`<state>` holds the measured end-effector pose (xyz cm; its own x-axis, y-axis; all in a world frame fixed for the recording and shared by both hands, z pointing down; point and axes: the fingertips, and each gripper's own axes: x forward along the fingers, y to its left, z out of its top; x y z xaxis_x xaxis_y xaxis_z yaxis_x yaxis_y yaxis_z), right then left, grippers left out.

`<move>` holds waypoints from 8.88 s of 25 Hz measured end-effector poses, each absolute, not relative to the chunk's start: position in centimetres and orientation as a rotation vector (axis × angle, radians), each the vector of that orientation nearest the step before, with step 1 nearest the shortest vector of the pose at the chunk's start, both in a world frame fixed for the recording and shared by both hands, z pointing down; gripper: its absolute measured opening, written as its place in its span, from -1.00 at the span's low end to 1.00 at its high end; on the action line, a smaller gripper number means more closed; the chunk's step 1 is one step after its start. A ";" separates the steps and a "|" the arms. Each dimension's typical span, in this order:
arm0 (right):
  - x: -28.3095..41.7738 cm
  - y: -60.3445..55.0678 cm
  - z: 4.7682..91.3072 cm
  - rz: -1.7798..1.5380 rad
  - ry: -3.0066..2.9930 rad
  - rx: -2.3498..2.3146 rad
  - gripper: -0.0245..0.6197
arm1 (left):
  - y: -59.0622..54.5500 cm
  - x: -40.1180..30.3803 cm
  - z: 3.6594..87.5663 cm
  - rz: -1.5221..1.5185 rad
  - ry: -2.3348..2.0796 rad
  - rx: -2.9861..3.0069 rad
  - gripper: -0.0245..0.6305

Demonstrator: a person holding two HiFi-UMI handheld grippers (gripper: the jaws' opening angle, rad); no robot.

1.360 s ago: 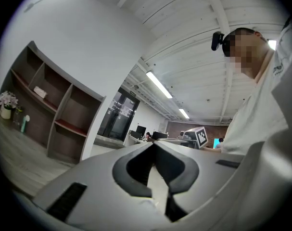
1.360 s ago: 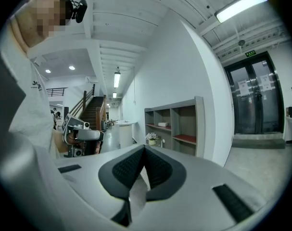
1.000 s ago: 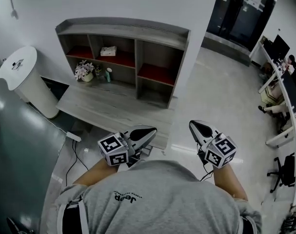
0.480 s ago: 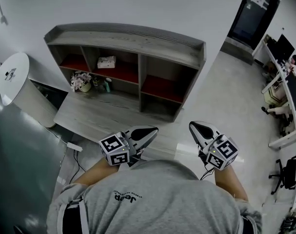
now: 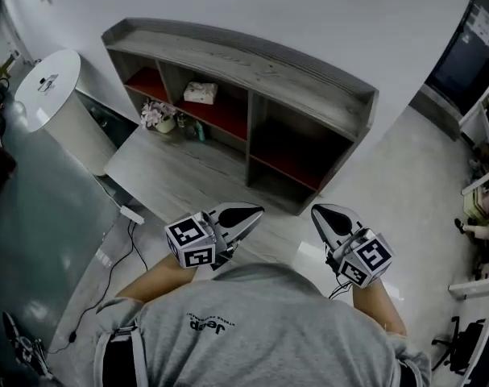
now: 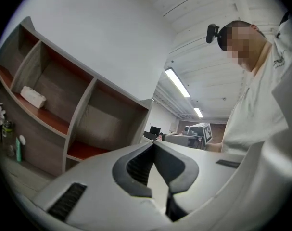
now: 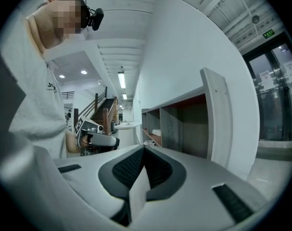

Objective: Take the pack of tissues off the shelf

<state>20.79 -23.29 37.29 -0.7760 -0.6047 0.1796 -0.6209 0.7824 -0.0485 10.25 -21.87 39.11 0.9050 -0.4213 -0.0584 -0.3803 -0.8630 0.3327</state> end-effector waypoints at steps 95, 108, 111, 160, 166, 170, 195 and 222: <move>3.7 -28.4 40.3 0.047 -2.972 0.292 -0.90 | -24.2 -0.1 46.2 0.555 -1.997 2.242 -0.56; -12.1 -27.3 44.4 0.018 -2.924 0.132 -0.90 | -18.5 -17.7 50.3 0.535 -2.167 2.012 -0.56; -16.6 -29.0 44.8 0.024 -2.914 0.175 -0.90 | -20.7 -23.3 50.4 0.535 -2.152 2.049 -0.56; -49.1 -51.1 68.5 0.143 -2.660 0.308 -0.90 | -52.0 -55.2 79.9 1.002 -1.809 2.099 -0.54; -48.4 -50.9 68.8 0.140 -2.647 0.316 -0.90 | -51.9 -55.3 80.1 0.959 -1.824 2.087 -0.53; -47.8 -50.4 68.4 0.136 -2.640 0.318 -0.90 | -51.9 -55.1 80.1 0.903 -1.782 2.052 -0.46; -42.7 -47.8 52.0 -0.024 -2.812 0.377 -0.90 | -48.0 -50.2 57.6 0.508 -1.979 2.195 -0.28; -11.8 -31.5 36.8 -0.053 -2.942 0.257 -0.90 | -24.1 -19.2 36.5 0.129 -2.086 2.274 -0.89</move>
